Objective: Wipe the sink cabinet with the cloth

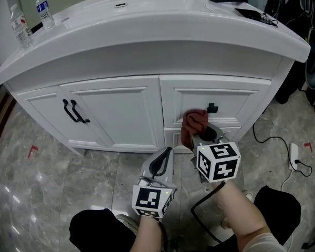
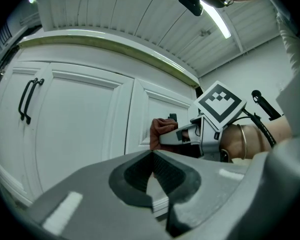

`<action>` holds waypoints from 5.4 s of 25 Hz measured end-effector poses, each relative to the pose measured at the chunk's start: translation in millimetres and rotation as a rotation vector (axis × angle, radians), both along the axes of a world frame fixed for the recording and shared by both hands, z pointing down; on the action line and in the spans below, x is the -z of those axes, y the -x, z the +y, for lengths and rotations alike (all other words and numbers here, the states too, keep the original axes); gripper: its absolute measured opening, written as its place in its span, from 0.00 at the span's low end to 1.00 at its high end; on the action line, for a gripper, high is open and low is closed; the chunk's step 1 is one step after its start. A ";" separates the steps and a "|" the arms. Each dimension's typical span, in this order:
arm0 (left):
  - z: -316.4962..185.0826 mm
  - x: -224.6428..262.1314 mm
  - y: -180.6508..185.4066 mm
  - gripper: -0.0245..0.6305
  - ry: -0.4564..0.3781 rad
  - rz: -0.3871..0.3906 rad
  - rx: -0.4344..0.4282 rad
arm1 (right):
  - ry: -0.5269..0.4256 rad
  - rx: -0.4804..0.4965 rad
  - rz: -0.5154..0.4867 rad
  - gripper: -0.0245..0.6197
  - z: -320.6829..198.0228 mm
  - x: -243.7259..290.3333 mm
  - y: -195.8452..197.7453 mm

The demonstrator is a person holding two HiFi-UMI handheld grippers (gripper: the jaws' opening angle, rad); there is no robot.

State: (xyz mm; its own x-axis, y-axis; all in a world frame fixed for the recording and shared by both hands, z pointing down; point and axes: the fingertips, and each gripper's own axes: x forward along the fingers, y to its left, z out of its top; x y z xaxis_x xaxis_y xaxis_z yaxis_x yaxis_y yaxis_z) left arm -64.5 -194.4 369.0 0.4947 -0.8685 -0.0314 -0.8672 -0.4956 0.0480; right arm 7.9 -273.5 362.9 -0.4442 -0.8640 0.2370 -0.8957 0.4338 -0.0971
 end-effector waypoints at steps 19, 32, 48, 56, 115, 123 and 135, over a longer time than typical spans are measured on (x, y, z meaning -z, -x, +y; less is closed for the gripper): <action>7.3 -9.6 -75.3 0.04 0.015 -0.031 -0.115 | 0.022 -0.281 -0.029 0.17 10.0 6.3 -157.9; -3.0 -29.1 -44.7 0.04 0.054 0.018 -0.036 | 0.044 -0.215 -0.018 0.16 25.7 -43.9 -107.8; -13.5 -42.4 51.1 0.04 0.077 0.004 0.093 | 0.065 0.121 -0.048 0.16 1.2 -92.0 75.4; -17.4 -46.2 44.0 0.04 0.082 0.007 0.074 | 0.079 0.106 -0.049 0.16 -2.5 -95.7 67.0; -13.7 -98.2 22.4 0.04 0.187 -0.041 0.070 | 0.213 0.067 -0.110 0.16 11.1 -146.2 34.2; -19.2 -105.1 50.8 0.04 0.194 -0.054 0.082 | 0.274 0.105 -0.135 0.16 -5.5 -171.2 82.1; -23.3 -107.6 35.1 0.04 0.193 -0.030 0.051 | 0.233 0.006 -0.023 0.16 -6.7 -174.8 42.8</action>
